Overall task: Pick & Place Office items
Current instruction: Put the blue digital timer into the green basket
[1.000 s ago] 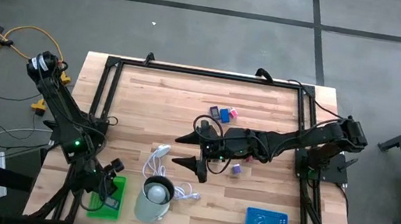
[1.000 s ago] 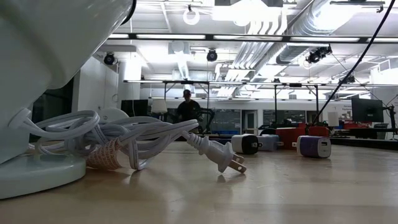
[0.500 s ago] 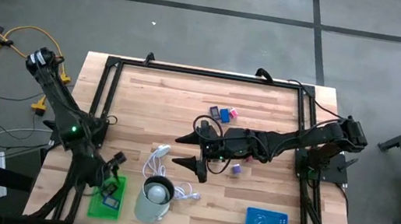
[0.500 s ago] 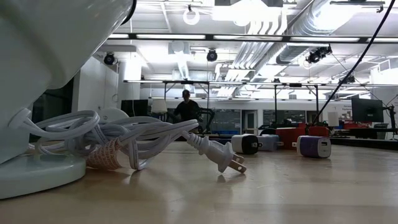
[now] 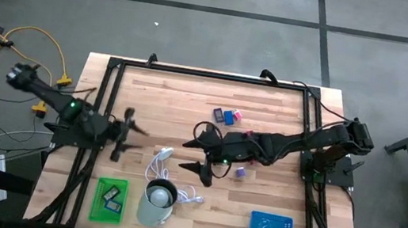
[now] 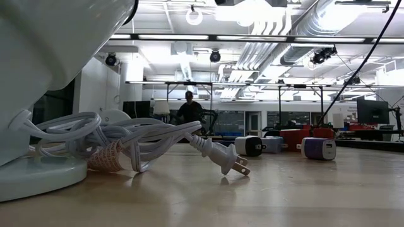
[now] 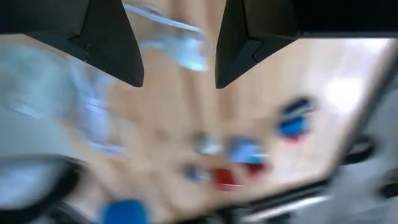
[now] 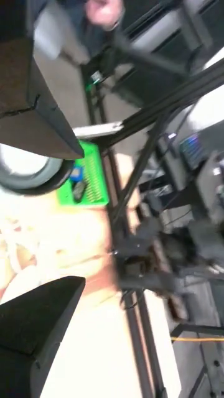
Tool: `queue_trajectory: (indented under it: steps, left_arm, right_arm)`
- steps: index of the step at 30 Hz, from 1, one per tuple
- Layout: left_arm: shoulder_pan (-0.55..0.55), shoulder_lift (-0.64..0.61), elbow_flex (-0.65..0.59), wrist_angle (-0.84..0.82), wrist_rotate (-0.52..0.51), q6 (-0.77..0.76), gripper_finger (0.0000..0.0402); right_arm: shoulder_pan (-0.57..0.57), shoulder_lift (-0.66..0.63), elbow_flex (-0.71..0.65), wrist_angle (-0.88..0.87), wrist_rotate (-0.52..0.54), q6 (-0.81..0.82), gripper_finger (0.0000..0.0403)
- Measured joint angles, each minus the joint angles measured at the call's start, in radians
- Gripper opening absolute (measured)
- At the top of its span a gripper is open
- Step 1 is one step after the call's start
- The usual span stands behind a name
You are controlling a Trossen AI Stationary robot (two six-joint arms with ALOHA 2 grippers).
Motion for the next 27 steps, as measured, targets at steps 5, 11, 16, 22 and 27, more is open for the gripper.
queue_trajectory:
  steps: [5,11,16,22,27]
  left_arm:
    - [0.183,-0.004,0.000,0.060,-0.001,0.025,0.0191]
    - [0.333,-0.003,0.000,0.091,0.002,0.016,0.0191]
    - [0.415,-0.003,0.000,0.107,0.002,0.003,0.0191]
    - [0.493,-0.003,0.001,0.111,0.002,-0.006,0.0191]
    - [0.521,-0.003,0.001,0.111,0.001,0.004,0.0191]
  right_arm:
    - [-0.058,0.000,0.000,-0.086,0.035,-0.063,0.0311]
    - [-0.169,0.000,0.000,-0.250,0.035,-0.049,0.0311]
    - [-0.261,0.000,0.000,-0.370,0.034,-0.047,0.0311]
    - [-0.384,0.000,0.000,-0.443,-0.015,-0.043,0.0311]
    - [-0.492,0.000,0.000,-0.549,-0.044,-0.032,0.0311]
